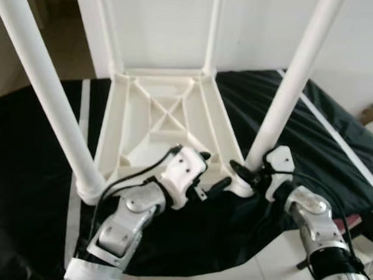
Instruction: Building children table
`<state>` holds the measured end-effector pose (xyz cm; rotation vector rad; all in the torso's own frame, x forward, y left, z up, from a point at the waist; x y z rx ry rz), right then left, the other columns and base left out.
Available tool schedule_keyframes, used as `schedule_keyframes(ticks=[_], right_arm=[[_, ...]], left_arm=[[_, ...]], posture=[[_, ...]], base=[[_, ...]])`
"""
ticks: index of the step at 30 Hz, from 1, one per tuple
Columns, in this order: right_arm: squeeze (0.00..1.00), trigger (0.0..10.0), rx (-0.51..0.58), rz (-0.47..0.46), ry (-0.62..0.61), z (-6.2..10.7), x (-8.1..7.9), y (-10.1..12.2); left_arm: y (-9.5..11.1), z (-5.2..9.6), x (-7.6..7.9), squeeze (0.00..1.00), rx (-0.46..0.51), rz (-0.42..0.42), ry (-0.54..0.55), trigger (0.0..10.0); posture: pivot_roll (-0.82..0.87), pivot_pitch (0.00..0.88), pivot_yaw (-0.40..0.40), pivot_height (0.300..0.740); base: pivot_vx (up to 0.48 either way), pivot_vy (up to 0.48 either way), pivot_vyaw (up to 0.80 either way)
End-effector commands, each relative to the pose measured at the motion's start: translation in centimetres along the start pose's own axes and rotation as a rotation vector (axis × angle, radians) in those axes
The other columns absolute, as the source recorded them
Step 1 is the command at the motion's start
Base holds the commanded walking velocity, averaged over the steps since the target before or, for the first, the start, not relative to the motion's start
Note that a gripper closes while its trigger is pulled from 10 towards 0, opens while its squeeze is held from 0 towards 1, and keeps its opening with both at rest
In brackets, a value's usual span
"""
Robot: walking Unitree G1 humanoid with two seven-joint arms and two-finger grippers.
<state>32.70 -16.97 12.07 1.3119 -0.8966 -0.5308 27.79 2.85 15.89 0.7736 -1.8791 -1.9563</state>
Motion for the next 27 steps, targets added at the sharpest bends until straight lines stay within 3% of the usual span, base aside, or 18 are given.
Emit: schedule_keyframes(ticks=[1,11,16,23,27], right_arm=[[0.0,10.0,-0.071,-0.033,-0.002,0.9,-0.9,-1.8],[0.0,10.0,-0.044,-0.082,-0.152,1.1,-1.3,-1.6],[0.0,10.0,-0.079,-0.087,-0.389,1.5,-1.2,-1.5],[0.0,10.0,-0.068,-0.137,-0.487,1.2,-2.1,-1.2],[0.0,10.0,-0.184,-0.158,-0.695,1.5,-2.4,-2.6]], left_arm=[[-0.2,-0.1,0.1,0.0,-0.009,-0.01,-0.023,10.0],[0.1,-0.3,0.2,0.0,-0.002,-0.009,-0.031,10.0],[0.1,-0.1,0.1,0.0,-0.002,-0.009,-0.038,10.0],[0.2,-0.1,0.0,0.0,0.002,-0.005,-0.042,10.0],[0.4,-0.3,0.0,0.0,0.009,-0.002,-0.05,10.0]], posture=[[0.0,0.0,-0.015,0.74],[-0.01,0.0,-0.004,0.74],[-0.02,0.0,0.015,0.74],[-0.04,0.0,0.032,0.74],[-0.04,0.0,0.035,0.74]], base=[[0.0,0.0,0.0],[0.0,0.0,0.0],[0.0,0.0,0.0],[0.0,0.0,0.0],[0.0,0.0,0.0]])
Point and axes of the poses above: a point about 5 cm out from each wrist's last joint towards the gripper, its own z axis pointing back from the gripper into the wrist, its own y axis along the axis of the wrist's last joint, x = y × z, the point moved 2 cm from there along -z, pointing out of the wrist towards the gripper, and after that the axes turned 3 degrees about z, right-handed, at the moved point
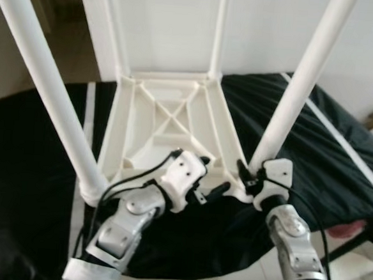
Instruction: Building children table
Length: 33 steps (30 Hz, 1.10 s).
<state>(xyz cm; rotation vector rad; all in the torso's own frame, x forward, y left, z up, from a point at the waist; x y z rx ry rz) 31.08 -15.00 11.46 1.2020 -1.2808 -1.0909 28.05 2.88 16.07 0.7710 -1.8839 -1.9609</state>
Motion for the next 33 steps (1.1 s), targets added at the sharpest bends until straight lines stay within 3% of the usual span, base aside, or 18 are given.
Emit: schedule_keyframes(ticks=[1,6,10,20,21,27,33], right_arm=[[0.0,10.0,-0.161,0.022,-0.166,0.9,1.2,-2.8],[0.0,10.0,-0.188,-0.015,-0.24,1.1,0.3,-2.8],[0.0,10.0,-0.176,-0.042,-0.199,0.6,-1.0,-2.3],[0.0,10.0,-0.156,-0.002,-0.207,0.3,-0.3,-1.6],[1.0,10.0,-0.146,-0.002,-0.195,0.2,-0.3,-1.4],[1.0,10.0,-0.091,0.009,-0.136,0.3,-0.2,-0.5],[1.0,10.0,-0.026,0.033,0.028,0.3,0.3,0.2]], left_arm=[[0.3,-0.2,0.3,0.0,0.009,0.001,-0.044,10.0],[0.3,-0.2,0.2,0.0,0.013,0.006,-0.04,10.0],[0.2,-0.2,0.5,0.0,0.012,0.011,-0.046,10.0],[0.2,-0.1,0.0,0.0,0.009,0.006,-0.037,10.0],[0.1,-0.1,0.0,0.0,0.006,0.005,-0.03,10.0],[-0.1,-0.1,0.2,0.0,0.0,0.004,-0.032,10.0],[0.0,0.0,0.0,0.0,0.005,0.011,-0.03,10.0]], posture=[[-0.04,0.0,0.034,0.74],[-0.04,0.0,0.034,0.74],[-0.04,0.0,0.035,0.74],[-0.04,0.0,0.027,0.74],[-0.04,0.0,0.026,0.74],[-0.04,0.0,0.022,0.74],[-0.04,0.0,0.023,0.74]], base=[[0.0,0.0,0.0],[0.0,0.0,0.0],[0.0,0.0,0.0],[0.0,0.0,0.0],[0.0,0.0,0.0],[0.0,0.0,0.0],[0.0,0.0,0.0]])
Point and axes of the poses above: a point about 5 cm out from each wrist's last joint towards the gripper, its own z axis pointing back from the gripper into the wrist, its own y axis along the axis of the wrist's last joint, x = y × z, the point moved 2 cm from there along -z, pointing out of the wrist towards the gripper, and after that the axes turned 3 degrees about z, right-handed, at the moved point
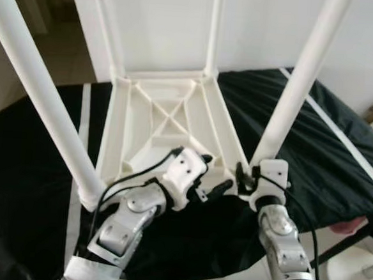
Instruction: Building children table
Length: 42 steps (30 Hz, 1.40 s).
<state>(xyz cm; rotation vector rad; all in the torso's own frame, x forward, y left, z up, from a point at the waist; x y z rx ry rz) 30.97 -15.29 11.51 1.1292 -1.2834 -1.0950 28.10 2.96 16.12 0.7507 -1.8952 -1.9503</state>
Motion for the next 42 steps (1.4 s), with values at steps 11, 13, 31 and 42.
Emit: schedule_keyframes(ticks=[11,13,31,42], right_arm=[[0.0,10.0,0.044,0.11,0.394,0.2,2.8,0.9],[0.0,10.0,0.043,0.149,0.466,-0.5,3.4,1.4],[0.0,0.0,0.0,0.259,0.71,-2.6,1.6,0.9],[0.0,6.5,-0.05,0.257,0.695,-1.7,2.6,-0.8]], left_arm=[[0.2,-0.2,-0.4,0.0,0.002,-0.012,-0.018,10.0],[0.3,-0.2,-0.6,0.0,0.005,-0.014,-0.017,10.0],[0.9,-0.4,-1.0,0.0,0.023,-0.028,-0.015,10.0],[1.0,-0.4,-0.8,0.0,0.031,-0.021,-0.014,10.0]], posture=[[-0.06,0.0,0.032,0.74],[-0.06,0.0,0.04,0.74],[-0.04,0.0,0.039,0.74],[-0.04,0.0,0.033,0.74]], base=[[0.0,0.0,0.0],[0.0,0.0,0.0],[0.0,0.0,0.0],[0.0,0.0,0.0]])
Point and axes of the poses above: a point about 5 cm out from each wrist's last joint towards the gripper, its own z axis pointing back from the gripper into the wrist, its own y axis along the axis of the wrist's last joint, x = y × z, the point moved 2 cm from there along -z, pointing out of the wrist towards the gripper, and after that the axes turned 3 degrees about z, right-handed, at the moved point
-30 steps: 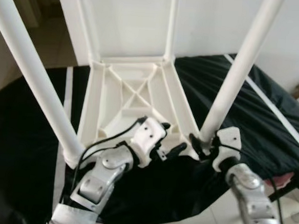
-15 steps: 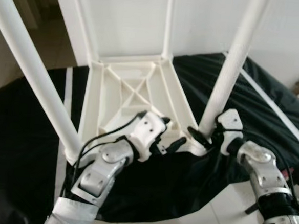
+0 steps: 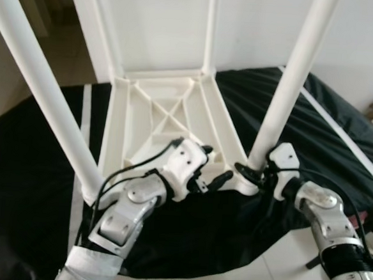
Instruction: Building children table
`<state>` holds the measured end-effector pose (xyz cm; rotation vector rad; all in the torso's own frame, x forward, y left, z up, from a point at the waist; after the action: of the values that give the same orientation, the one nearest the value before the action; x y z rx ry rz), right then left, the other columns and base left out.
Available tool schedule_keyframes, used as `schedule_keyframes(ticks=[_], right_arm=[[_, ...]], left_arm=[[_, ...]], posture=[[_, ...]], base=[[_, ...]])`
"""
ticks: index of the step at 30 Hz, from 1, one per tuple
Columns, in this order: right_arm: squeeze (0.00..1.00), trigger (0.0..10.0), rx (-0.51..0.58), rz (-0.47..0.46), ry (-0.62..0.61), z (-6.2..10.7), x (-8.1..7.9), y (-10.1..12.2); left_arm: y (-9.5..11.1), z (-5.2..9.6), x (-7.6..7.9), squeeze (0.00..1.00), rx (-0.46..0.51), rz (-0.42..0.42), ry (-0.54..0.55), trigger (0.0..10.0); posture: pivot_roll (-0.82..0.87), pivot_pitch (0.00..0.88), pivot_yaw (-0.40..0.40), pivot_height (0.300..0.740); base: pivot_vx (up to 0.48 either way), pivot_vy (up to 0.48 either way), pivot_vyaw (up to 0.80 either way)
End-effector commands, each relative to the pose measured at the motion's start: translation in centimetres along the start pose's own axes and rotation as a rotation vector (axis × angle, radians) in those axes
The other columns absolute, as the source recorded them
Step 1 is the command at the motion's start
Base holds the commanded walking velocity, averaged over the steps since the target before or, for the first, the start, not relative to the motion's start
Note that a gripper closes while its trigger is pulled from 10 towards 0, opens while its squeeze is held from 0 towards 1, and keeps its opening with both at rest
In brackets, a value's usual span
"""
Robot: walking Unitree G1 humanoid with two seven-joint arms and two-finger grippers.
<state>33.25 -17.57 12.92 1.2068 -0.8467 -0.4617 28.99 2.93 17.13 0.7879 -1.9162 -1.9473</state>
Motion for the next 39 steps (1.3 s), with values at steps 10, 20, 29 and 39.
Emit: schedule_keyframes(ticks=[10,20,29,39], right_arm=[[0.0,10.0,-0.067,-0.047,-0.098,0.9,-0.7,-1.9],[0.0,10.0,-0.108,-0.099,-0.405,1.0,-1.8,-2.3],[0.0,10.0,-0.17,-0.193,-0.648,1.1,-2.4,-2.9],[0.0,10.0,-0.245,-0.321,-0.905,1.0,-5.3,-3.3]], left_arm=[[0.0,0.2,0.3,0.0,0.01,0.011,-0.029,10.0],[-0.2,0.4,0.7,0.0,0.007,0.02,-0.042,10.0],[-0.1,0.2,0.8,0.0,0.012,0.018,-0.053,10.0],[0.2,0.3,0.3,0.0,0.02,0.015,-0.032,10.0]], posture=[[-0.05,0.0,0.03,0.74],[-0.05,0.0,0.031,0.74],[-0.04,0.0,0.015,0.74],[-0.03,0.0,0.03,0.74]], base=[[0.0,0.0,0.0],[0.0,0.0,0.0],[0.0,0.0,0.0],[0.0,0.0,0.0]])
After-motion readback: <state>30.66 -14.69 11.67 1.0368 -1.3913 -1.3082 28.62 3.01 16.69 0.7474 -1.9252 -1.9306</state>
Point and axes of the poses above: a point about 5 cm out from each wrist's last joint towards the gripper, its own z axis pointing back from the gripper into the wrist, its own y axis along the axis of the wrist's last joint, x = y × z, the point moved 2 cm from there along -z, pointing out of the wrist towards the gripper, and after that the axes turned 3 degrees about z, right-handed, at the moved point
